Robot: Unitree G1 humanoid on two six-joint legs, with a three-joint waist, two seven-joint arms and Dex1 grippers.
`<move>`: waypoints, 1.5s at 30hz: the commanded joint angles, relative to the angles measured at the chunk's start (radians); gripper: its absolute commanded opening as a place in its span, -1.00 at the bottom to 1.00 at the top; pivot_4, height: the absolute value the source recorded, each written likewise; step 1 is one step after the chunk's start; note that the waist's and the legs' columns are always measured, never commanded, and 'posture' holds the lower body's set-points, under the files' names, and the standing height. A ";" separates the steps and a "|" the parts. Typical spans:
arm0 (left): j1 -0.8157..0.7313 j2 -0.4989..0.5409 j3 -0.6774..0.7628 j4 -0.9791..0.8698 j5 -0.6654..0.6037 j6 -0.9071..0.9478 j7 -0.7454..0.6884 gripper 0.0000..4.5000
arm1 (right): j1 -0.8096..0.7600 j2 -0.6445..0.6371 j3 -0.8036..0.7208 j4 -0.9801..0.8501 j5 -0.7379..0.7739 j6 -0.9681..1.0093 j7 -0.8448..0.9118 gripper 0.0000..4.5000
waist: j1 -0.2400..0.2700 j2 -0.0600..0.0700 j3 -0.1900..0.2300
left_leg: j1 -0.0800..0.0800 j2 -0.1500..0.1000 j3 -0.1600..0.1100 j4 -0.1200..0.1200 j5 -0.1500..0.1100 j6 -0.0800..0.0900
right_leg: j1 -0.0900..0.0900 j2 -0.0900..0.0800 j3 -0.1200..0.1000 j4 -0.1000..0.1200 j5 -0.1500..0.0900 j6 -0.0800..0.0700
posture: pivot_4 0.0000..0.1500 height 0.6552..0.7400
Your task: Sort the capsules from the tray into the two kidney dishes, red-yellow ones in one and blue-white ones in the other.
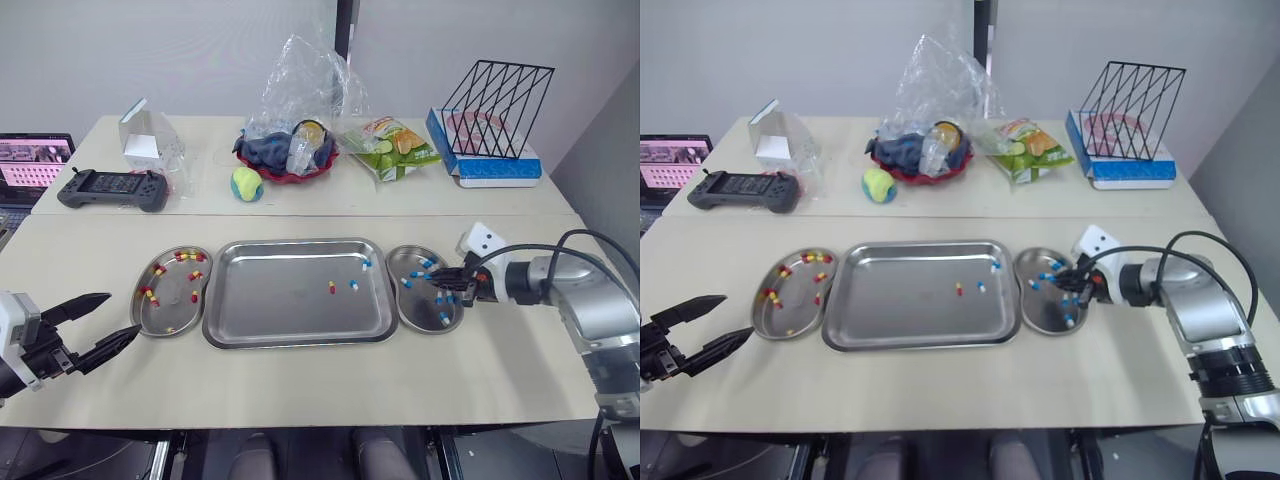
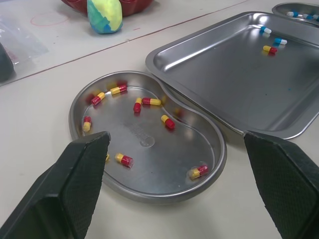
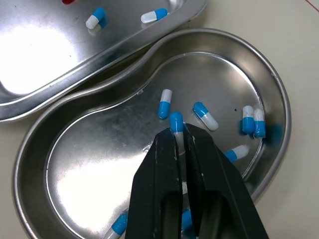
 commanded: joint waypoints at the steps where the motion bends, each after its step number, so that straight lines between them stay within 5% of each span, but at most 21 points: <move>1: -0.015 0.030 0.006 0.011 -0.011 0.008 -0.012 1.00 | -0.009 -0.020 -0.032 -0.023 0.006 -0.016 0.003 -0.56 | 0.000 0.000 0.000 | 0.000 0.000 0.000 0.000 0.000 0.000 | 0.000 0.000 0.000 0.000 0.000 0.000 | 1.00 0.47; 11: -0.071 0.052 -0.022 0.093 0.008 -0.016 -0.035 1.00 | -0.075 -0.116 -0.172 0.012 0.084 -0.015 0.056 0.97 | 0.004 0.002 0.001 | 0.000 0.000 0.000 0.000 0.000 0.000 | 0.000 0.000 0.000 0.000 0.000 0.000 | 1.00 0.47; 25: -0.101 0.072 0.006 0.210 0.036 -0.064 -0.006 1.00 | 0.071 -0.035 -0.399 0.350 0.100 -0.369 -0.068 0.99 | -0.002 0.002 0.001 | 0.001 0.000 0.000 -0.001 0.000 0.000 | 0.000 0.000 0.000 0.000 0.000 0.000 | 1.00 0.47; 45: -0.189 0.114 -0.022 0.300 0.069 -0.017 0.079 1.00 | 0.118 -0.008 -0.415 0.356 0.152 -0.394 -0.084 0.99 | -0.001 0.002 0.001 | 0.002 0.000 0.000 -0.002 0.000 0.000 | 0.002 0.000 0.000 0.001 0.000 0.000 | 1.00 0.47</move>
